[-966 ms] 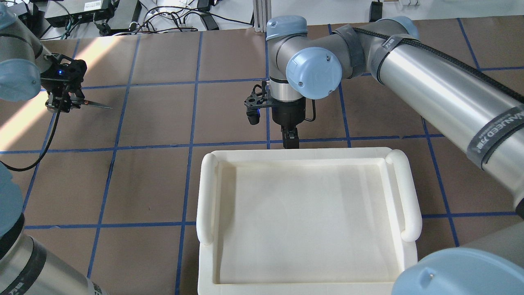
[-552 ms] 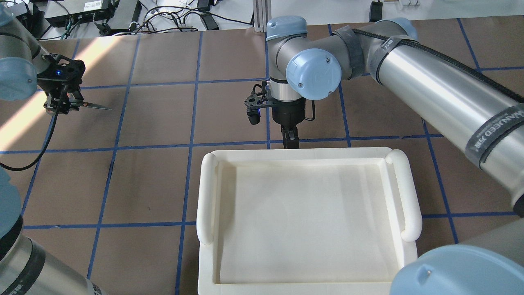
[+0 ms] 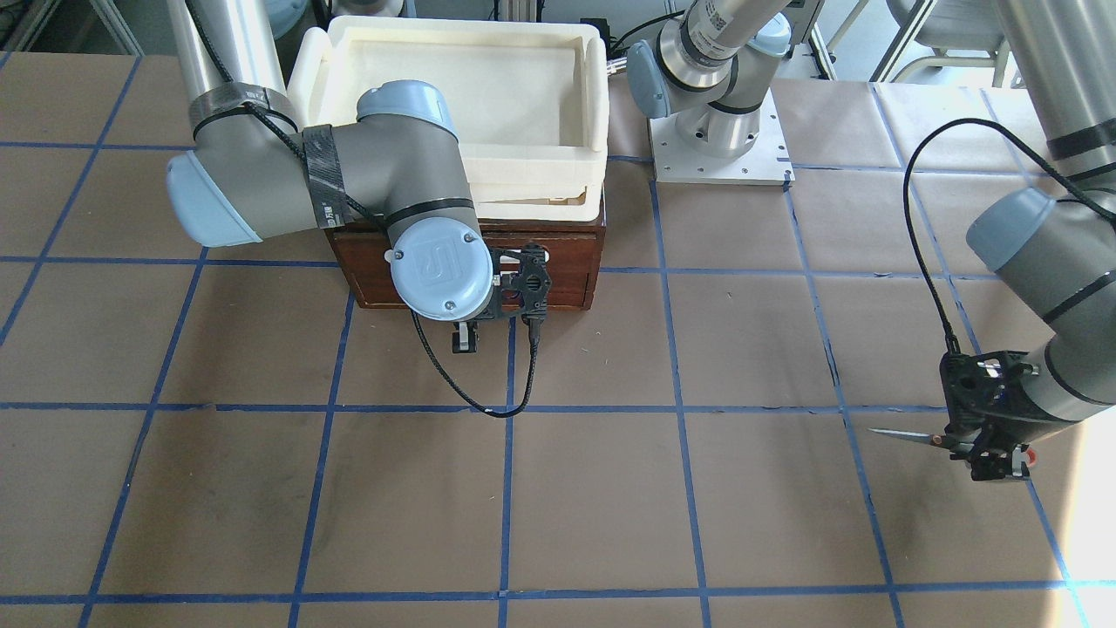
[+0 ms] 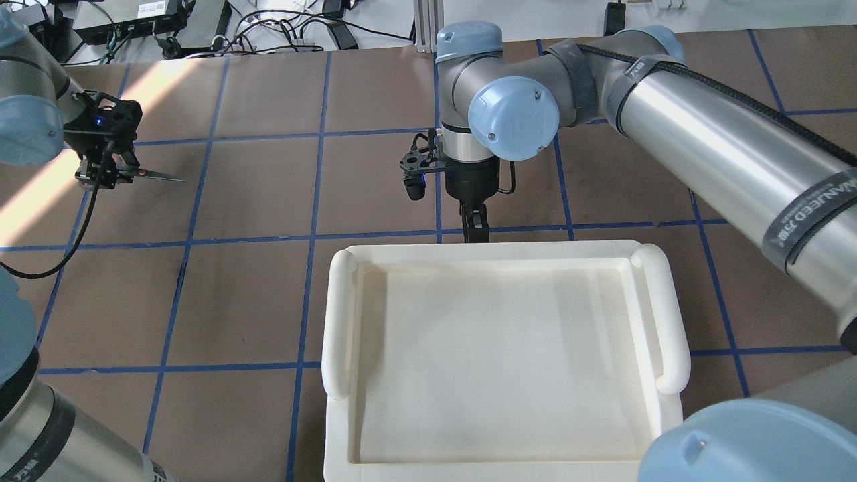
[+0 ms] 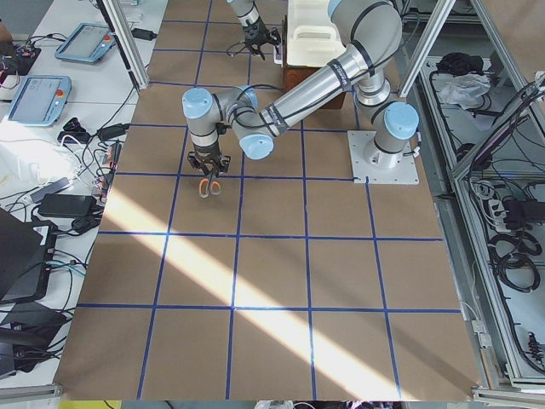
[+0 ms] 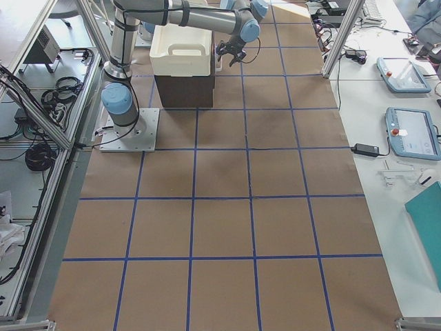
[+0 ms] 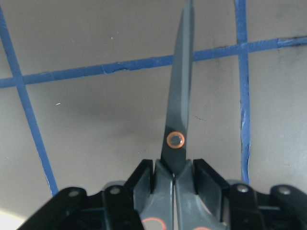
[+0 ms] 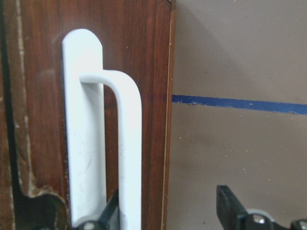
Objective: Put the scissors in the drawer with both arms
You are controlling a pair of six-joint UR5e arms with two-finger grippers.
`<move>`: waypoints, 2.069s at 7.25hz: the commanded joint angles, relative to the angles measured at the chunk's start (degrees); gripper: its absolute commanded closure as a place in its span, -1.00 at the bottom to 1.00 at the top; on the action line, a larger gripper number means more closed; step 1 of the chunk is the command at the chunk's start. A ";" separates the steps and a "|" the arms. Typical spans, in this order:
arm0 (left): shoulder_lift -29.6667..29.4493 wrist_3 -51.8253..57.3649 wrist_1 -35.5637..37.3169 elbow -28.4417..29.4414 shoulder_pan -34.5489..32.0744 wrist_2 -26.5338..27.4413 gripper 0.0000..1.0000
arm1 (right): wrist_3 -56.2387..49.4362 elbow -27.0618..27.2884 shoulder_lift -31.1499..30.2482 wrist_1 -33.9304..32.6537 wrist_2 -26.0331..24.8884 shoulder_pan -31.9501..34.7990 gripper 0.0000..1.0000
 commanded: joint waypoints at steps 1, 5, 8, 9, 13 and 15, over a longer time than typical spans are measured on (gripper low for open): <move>-0.26 -0.17 0.00 -0.07 0.00 -0.11 1.00 | 0.22 -2.45 0.74 -0.28 -0.18 -0.04 -0.39; -0.61 -0.25 0.00 -0.07 0.00 -0.29 1.00 | 0.75 -9.40 6.36 -1.34 -0.80 -1.44 -0.39; -0.70 -0.25 0.00 -0.07 0.00 -0.29 1.00 | 0.49 -11.16 7.33 -3.35 -0.98 -2.77 -0.39; -0.70 -0.25 0.00 -0.07 0.00 -0.29 1.00 | 0.40 -11.69 8.12 -4.84 -0.89 -3.03 -0.39; -0.88 -0.25 0.00 -0.16 -0.09 -0.29 1.00 | -0.13 -13.63 9.79 -9.07 -0.80 -3.03 -0.40; -0.97 -0.34 0.00 -0.16 -0.09 -0.38 1.00 | -0.13 -13.89 9.97 -10.21 -0.80 -3.03 -0.40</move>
